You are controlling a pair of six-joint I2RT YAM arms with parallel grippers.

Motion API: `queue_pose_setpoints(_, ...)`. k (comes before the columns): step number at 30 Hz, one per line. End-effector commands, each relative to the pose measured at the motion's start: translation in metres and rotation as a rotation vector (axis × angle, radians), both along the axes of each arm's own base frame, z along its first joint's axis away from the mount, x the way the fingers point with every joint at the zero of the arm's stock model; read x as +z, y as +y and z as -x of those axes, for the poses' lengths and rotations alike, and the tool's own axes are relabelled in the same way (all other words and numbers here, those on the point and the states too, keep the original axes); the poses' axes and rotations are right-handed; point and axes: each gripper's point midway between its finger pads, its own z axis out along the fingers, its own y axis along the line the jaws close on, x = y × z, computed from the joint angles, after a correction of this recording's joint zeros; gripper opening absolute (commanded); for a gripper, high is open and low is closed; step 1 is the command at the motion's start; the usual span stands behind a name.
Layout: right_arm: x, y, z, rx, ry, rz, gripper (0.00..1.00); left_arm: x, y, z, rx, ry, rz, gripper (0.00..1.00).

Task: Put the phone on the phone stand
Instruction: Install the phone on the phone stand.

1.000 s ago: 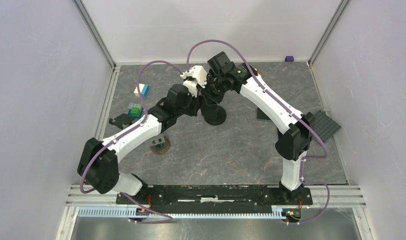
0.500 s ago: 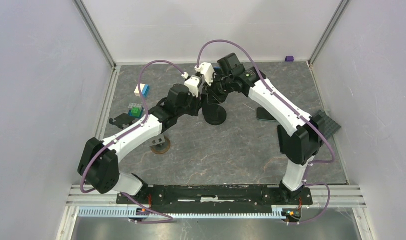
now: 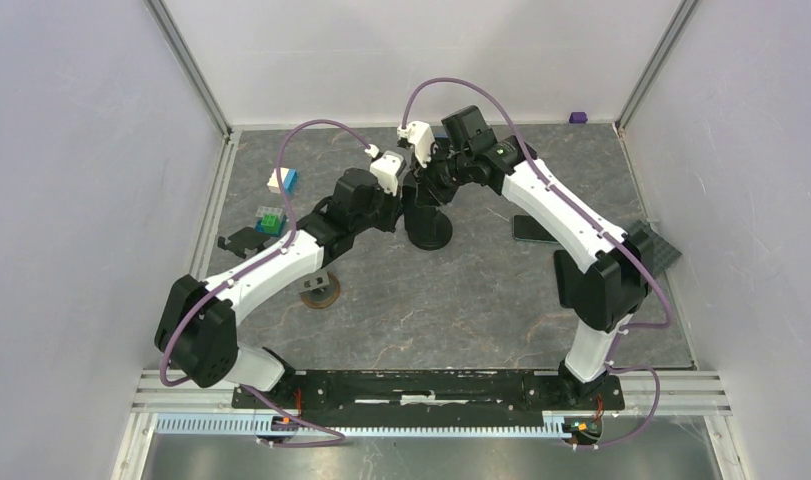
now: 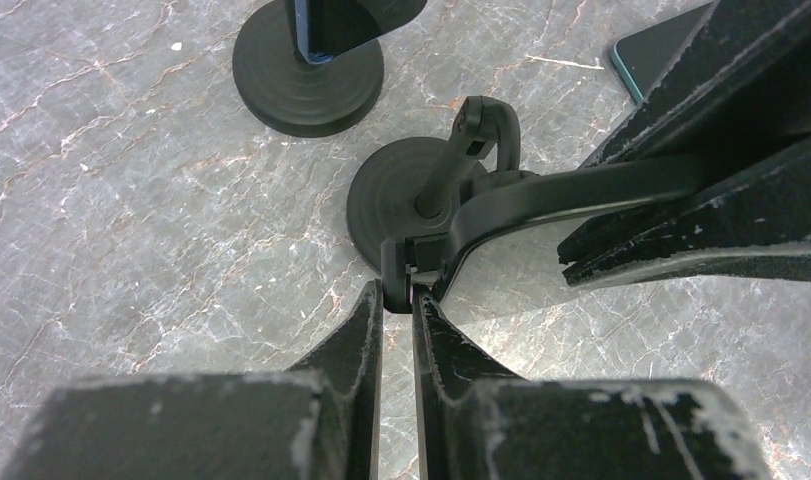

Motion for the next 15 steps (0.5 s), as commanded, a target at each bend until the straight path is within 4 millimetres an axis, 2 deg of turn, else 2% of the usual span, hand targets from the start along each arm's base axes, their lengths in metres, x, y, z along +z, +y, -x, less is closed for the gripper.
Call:
queue_pose_setpoints(1, 0.0272, -0.0052, -0.0577, -0.139, -0.207, -0.076, 0.00, 0.0155, -0.0588, 0.0577, -0.358, 0.009, 0.111, 0.02)
queue_pose_setpoints(11, 0.0315, -0.0118, -0.0544, -0.160, -0.204, -0.125, 0.00, 0.0150, -0.0621, 0.0624, -0.407, -0.006, 0.111, 0.02)
queue_pose_setpoints(12, 0.0320, -0.0110, -0.0537, -0.149, -0.205, -0.124, 0.00, 0.0169, -0.0621, 0.0624, -0.411, -0.013, 0.110, 0.03)
queue_pose_setpoints(15, 0.0284, -0.0106, -0.0527, -0.128, -0.203, -0.115, 0.00, 0.0212, -0.0614, 0.0630, -0.423, -0.027, 0.100, 0.16)
